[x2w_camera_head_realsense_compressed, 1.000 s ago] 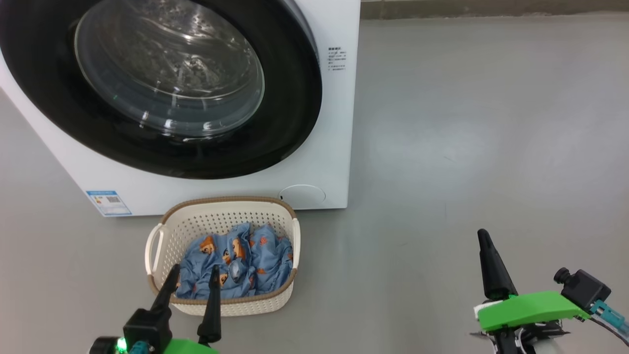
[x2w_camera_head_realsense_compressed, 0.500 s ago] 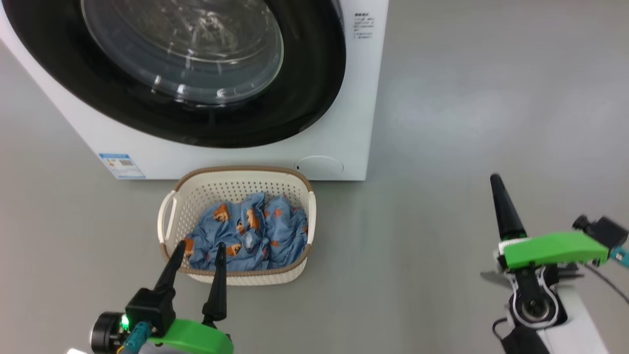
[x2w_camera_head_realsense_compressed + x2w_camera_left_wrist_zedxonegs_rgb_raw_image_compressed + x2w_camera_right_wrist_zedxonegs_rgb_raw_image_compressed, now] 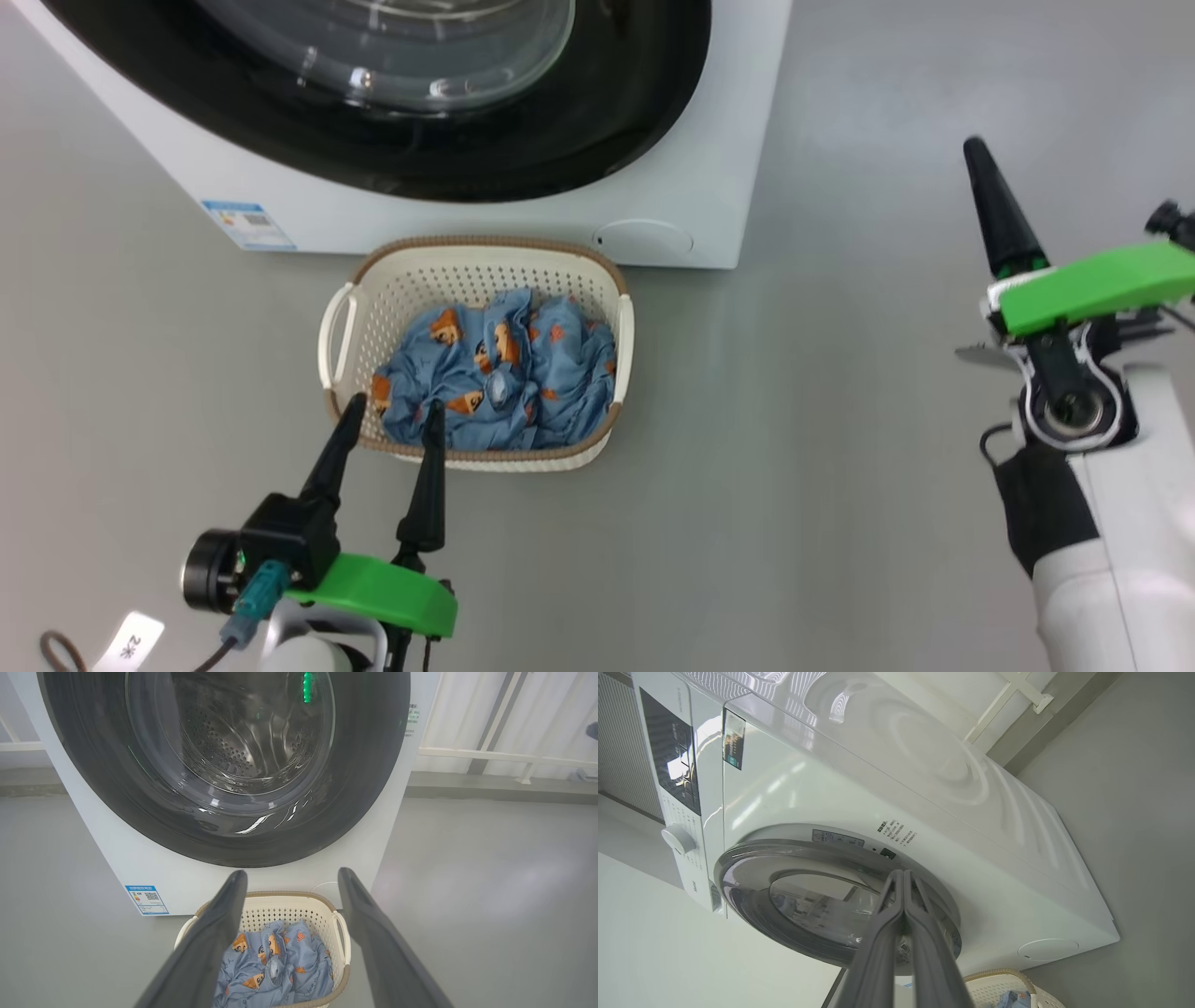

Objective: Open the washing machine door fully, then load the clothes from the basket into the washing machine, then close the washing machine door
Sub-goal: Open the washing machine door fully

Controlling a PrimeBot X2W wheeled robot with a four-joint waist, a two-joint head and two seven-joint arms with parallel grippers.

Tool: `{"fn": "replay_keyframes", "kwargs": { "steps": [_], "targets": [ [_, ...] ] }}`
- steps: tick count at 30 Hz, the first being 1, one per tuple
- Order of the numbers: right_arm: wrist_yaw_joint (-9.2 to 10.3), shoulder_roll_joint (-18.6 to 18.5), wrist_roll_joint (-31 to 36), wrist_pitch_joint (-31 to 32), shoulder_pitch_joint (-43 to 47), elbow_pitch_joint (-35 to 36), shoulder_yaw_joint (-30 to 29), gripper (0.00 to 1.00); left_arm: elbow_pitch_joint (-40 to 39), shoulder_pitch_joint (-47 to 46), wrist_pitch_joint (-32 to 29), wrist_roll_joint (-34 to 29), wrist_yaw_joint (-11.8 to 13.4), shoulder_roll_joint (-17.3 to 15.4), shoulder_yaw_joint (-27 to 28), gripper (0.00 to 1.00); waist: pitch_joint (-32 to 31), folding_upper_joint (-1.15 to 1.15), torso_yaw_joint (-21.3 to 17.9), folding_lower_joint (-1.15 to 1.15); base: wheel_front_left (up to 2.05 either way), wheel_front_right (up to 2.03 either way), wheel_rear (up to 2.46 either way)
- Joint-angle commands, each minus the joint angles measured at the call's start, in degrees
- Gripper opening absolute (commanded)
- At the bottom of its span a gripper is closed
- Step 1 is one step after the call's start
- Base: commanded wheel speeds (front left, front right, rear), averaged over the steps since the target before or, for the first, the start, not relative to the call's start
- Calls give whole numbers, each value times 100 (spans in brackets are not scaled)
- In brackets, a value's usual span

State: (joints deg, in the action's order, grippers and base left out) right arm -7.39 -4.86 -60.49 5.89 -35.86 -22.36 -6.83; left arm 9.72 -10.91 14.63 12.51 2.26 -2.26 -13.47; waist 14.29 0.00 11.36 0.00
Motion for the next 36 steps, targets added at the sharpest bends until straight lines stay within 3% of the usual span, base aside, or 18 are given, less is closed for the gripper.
{"fn": "replay_keyframes", "kwargs": {
  "steps": [1,18,36],
  "targets": [
    [-10,38,86,65,-214,101,75,0,-168,-203,37,42,1,-62,152,100,217,0,141,0,0,0,0],
    [-10,-43,468,981,-2099,-616,-19,0,-238,-674,37,354,27,-62,-129,100,1038,0,587,0,0,0,0],
    [-10,-84,569,914,-3664,-1794,-269,0,-252,-897,37,724,160,-62,-390,100,1435,0,1093,0,0,0,0]
  ]
}}
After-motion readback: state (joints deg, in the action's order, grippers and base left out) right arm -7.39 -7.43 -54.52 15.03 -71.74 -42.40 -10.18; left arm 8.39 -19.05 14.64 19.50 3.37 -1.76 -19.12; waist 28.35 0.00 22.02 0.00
